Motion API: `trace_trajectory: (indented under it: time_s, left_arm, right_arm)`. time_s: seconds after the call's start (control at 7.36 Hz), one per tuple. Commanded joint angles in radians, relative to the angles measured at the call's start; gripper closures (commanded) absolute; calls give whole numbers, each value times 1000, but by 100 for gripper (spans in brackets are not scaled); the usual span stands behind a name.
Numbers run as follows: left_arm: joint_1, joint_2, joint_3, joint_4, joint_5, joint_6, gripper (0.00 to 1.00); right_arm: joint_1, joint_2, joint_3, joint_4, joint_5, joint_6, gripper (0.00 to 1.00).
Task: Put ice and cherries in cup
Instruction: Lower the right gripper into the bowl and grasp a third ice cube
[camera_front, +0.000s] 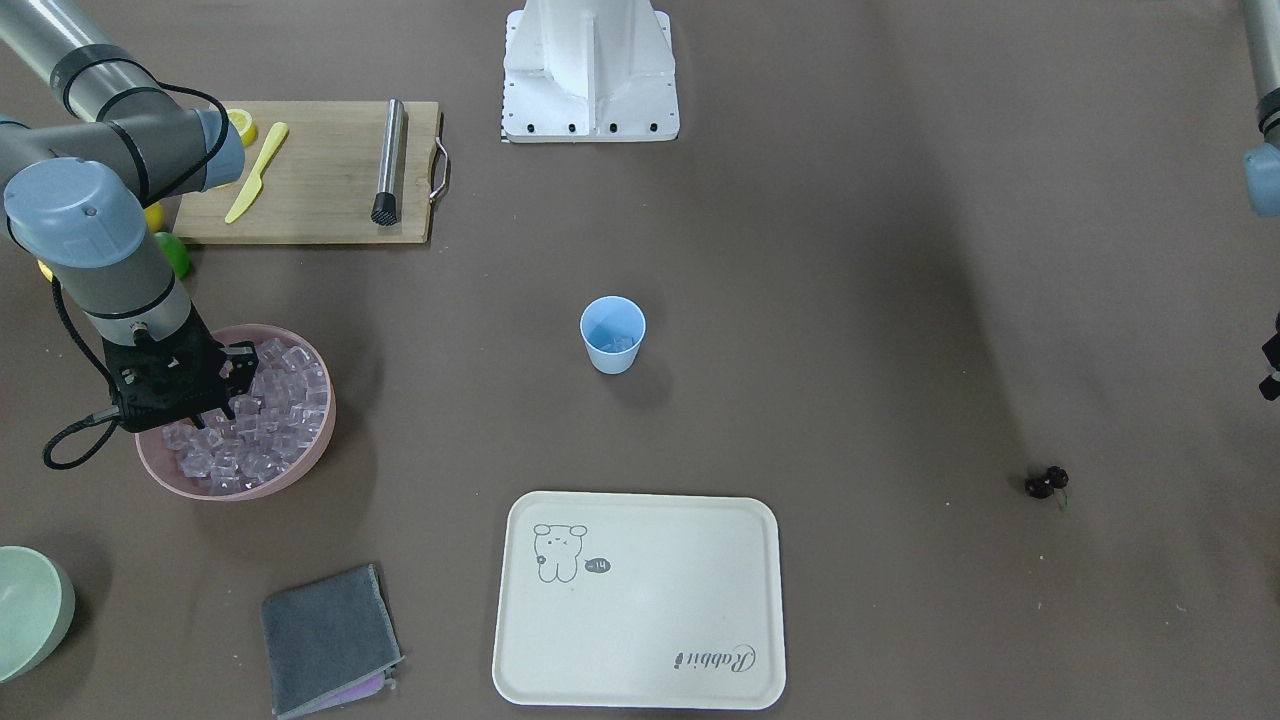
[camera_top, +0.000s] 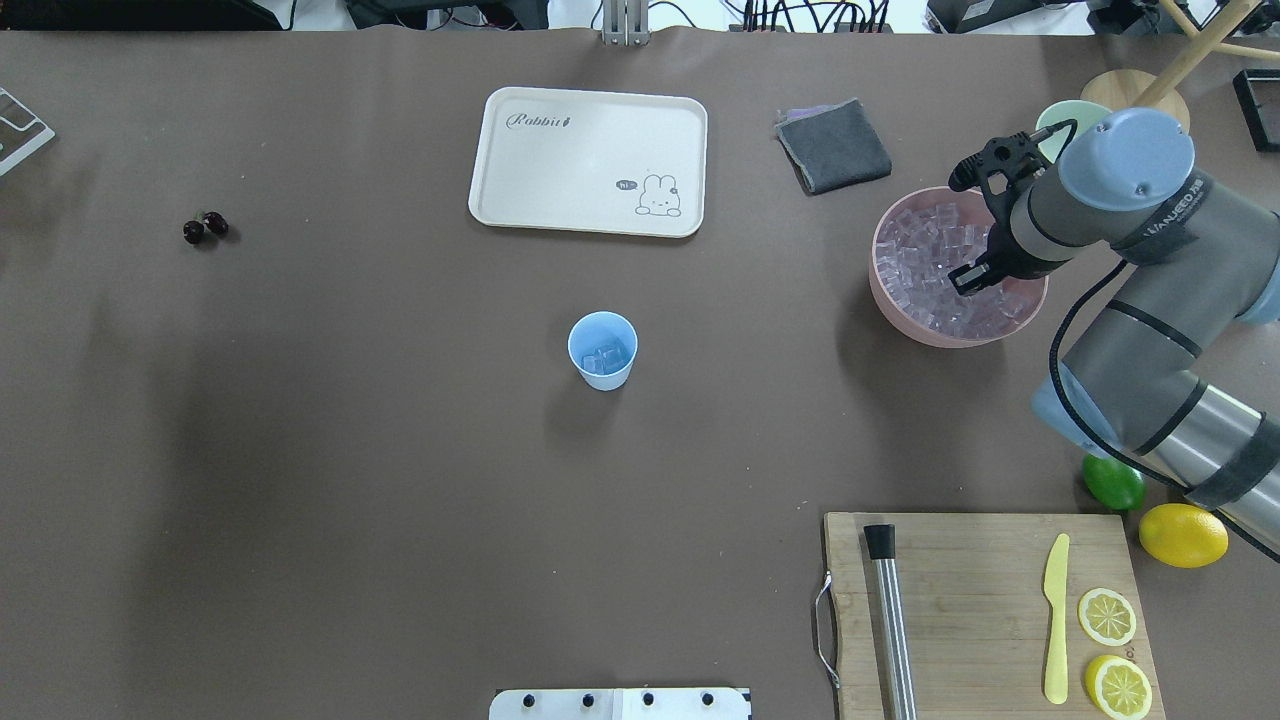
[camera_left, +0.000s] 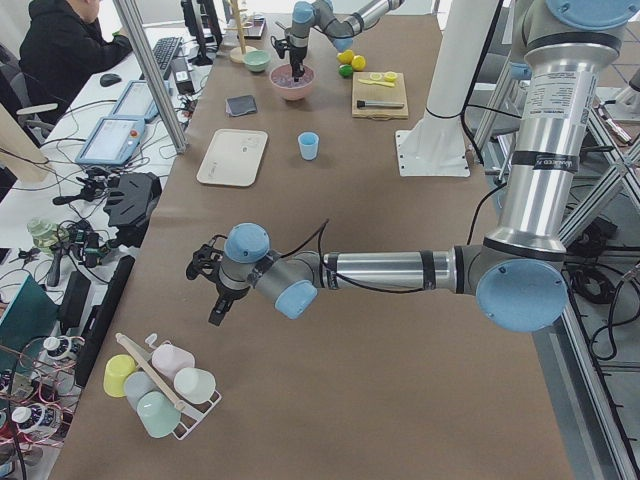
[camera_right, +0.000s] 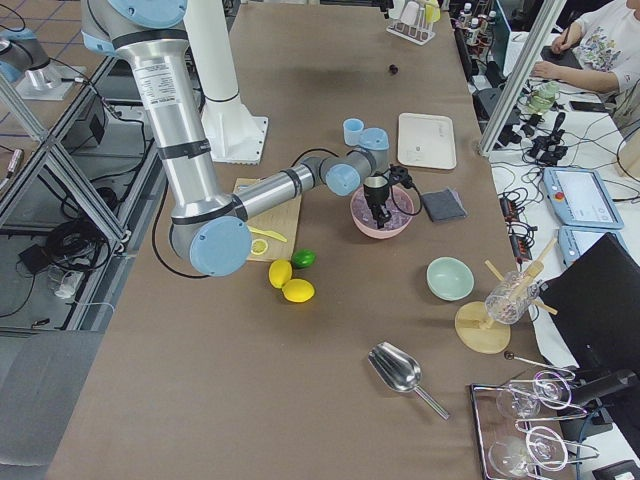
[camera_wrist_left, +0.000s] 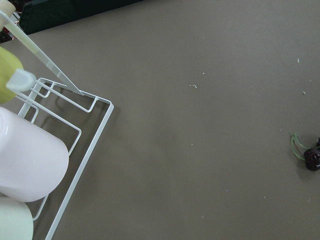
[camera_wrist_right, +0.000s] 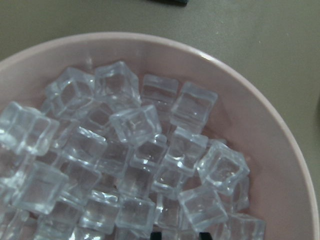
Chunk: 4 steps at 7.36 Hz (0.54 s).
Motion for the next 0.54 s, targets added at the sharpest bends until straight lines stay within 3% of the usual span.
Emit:
trace_trajectory:
  time_s: [0.0, 0.41]
  left_arm:
    - [1, 1, 7, -9, 0, -5, 2]
    - [1, 1, 5, -11, 0, -5, 2]
  right_arm:
    - [1, 2, 16, -7, 1, 0, 97]
    - [1, 18, 28, -32, 10, 0, 100]
